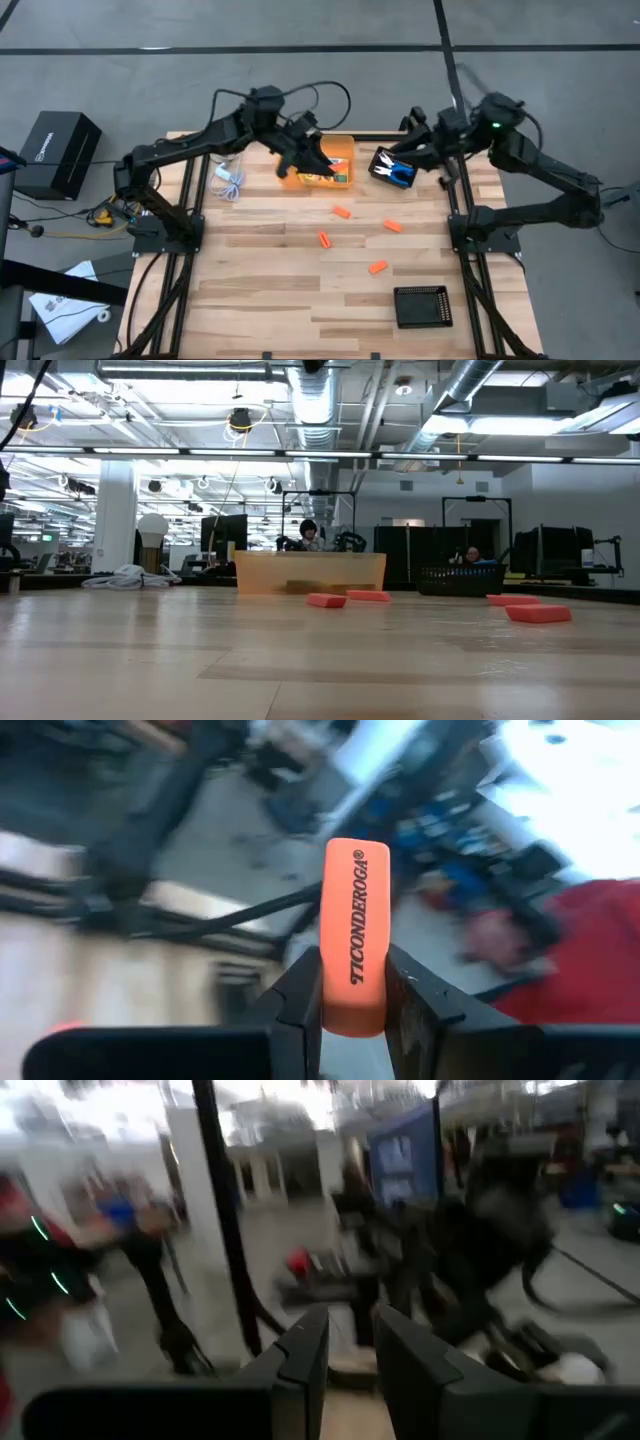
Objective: Pick & Place School Supplies
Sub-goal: Put the orange eraser into the bottom black bin
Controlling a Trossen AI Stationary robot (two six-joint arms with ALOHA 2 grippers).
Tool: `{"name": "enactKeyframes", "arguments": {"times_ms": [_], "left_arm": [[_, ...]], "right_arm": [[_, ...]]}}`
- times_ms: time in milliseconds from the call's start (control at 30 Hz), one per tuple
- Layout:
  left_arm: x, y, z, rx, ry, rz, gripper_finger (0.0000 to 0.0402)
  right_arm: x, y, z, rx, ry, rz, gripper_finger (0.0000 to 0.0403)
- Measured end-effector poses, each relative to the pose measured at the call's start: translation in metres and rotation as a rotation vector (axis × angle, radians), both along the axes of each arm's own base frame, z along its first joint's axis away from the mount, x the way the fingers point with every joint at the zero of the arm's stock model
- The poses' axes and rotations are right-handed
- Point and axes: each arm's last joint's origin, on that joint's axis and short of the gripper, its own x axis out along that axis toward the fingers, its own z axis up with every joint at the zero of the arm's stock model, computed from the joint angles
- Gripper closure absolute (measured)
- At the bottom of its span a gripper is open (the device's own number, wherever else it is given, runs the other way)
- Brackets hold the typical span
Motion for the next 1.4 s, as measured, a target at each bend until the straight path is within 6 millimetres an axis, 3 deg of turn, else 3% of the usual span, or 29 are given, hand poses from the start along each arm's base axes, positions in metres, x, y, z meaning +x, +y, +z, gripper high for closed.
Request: {"name": "enactKeyframes", "arguments": {"times_ms": [333,533,733,1100,1400], "left_arm": [[-0.002,-0.004,0.006,-0.205,0.084,-0.160,0.0335],[0.000,-0.008,0.007,-0.213,0.081,-0.162,0.0335],[0.000,-0.008,0.007,-0.211,0.074,-0.161,0.0335],[0.000,-0.008,0.008,-0.206,0.062,-0.161,0.0335],[0.001,-0.008,0.010,-0.198,0.046,-0.159,0.0335]], "right_arm": [[0.051,0.010,0.015,-0.234,0.286,0.068,0.0323],[0.071,0.014,0.020,-0.301,0.372,0.104,0.0264],[0.076,0.018,0.034,-0.350,0.325,0.080,0.0226],[0.075,0.018,0.038,-0.346,0.310,0.053,0.0267],[0.080,0.021,0.038,-0.321,0.297,0.060,0.0245]]}}
